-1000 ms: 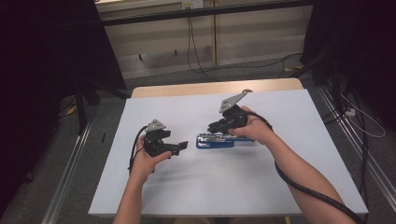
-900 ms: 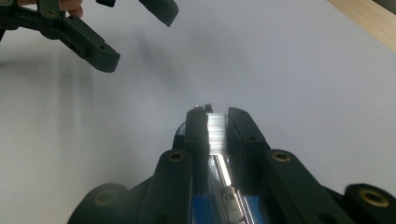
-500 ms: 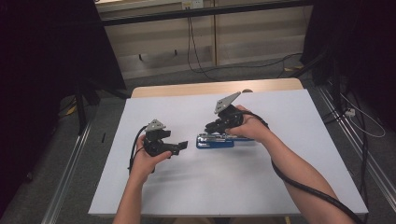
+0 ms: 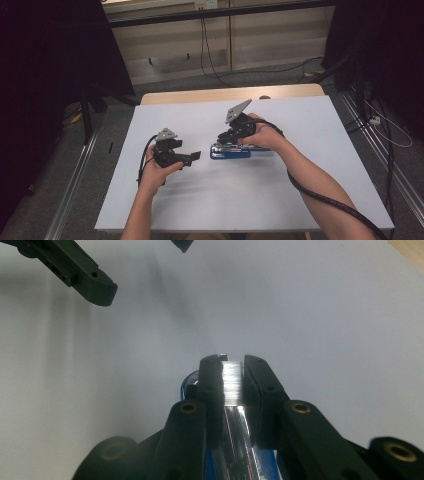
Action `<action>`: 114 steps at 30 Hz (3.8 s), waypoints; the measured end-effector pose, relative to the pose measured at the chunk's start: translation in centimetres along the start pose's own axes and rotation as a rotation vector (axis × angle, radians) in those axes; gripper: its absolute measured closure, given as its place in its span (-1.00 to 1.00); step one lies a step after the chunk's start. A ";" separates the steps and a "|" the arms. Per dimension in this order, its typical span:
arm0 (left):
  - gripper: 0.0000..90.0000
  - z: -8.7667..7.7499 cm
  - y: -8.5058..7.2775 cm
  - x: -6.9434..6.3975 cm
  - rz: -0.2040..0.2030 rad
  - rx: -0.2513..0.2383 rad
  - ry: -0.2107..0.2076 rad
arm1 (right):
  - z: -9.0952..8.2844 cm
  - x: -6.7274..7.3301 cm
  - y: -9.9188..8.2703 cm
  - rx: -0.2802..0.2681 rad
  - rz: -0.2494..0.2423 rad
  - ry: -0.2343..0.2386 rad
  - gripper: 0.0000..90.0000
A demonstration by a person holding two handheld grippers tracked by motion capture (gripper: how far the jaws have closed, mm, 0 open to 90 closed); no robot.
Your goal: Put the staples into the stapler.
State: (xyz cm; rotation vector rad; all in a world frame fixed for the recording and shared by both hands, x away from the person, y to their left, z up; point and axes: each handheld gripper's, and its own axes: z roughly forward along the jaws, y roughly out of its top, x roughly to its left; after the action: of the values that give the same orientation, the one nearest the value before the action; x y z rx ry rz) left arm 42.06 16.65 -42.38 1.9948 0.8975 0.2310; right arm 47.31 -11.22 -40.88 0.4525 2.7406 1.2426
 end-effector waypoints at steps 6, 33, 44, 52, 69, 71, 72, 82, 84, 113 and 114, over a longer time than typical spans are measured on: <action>-0.83 0.1 0.0 -0.1 -0.004 0.005 -0.002 | 0.5 -0.3 -0.2 0.006 -0.003 0.004 0.78; -0.83 0.1 -0.1 0.1 -0.001 0.011 0.007 | 1.8 -0.6 -0.3 0.023 -0.051 0.060 0.77; -0.83 0.0 -0.1 0.2 -0.002 0.005 0.009 | 2.0 -0.7 -0.6 0.034 -0.066 0.066 0.77; -0.83 0.1 -0.1 0.3 -0.005 0.007 0.009 | 2.2 -0.7 -0.5 0.032 -0.066 0.067 0.78; -0.83 0.2 -0.3 0.4 -0.014 0.017 0.019 | 2.5 -0.7 -0.4 0.027 -0.071 0.069 0.77; -0.83 0.2 -0.3 0.4 -0.007 0.021 0.019 | 2.6 -0.7 -0.4 0.027 -0.068 0.069 0.77; -0.83 0.2 -0.3 0.4 -0.005 0.022 0.019 | 2.6 -0.7 -0.4 0.027 -0.068 0.070 0.77; -0.83 0.2 -0.3 0.4 -0.008 0.017 0.020 | 2.5 -0.7 -0.3 0.033 -0.071 0.069 0.77; -0.83 0.2 -0.3 0.4 -0.003 0.021 0.020 | 2.4 -0.7 -0.4 0.034 -0.072 0.070 0.77; -0.83 0.2 -0.3 0.4 -0.002 0.024 0.023 | 2.4 -0.7 -0.6 0.026 -0.060 0.069 0.77; -0.83 0.2 -0.3 0.4 -0.003 0.025 0.022 | 2.4 -0.7 -0.6 0.026 -0.060 0.069 0.77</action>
State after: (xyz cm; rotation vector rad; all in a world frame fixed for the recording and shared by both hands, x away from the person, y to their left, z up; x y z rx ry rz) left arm 42.28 16.83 -42.82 2.0174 0.9215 0.2421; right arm 48.38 -10.04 -42.93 0.3323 2.8084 1.2323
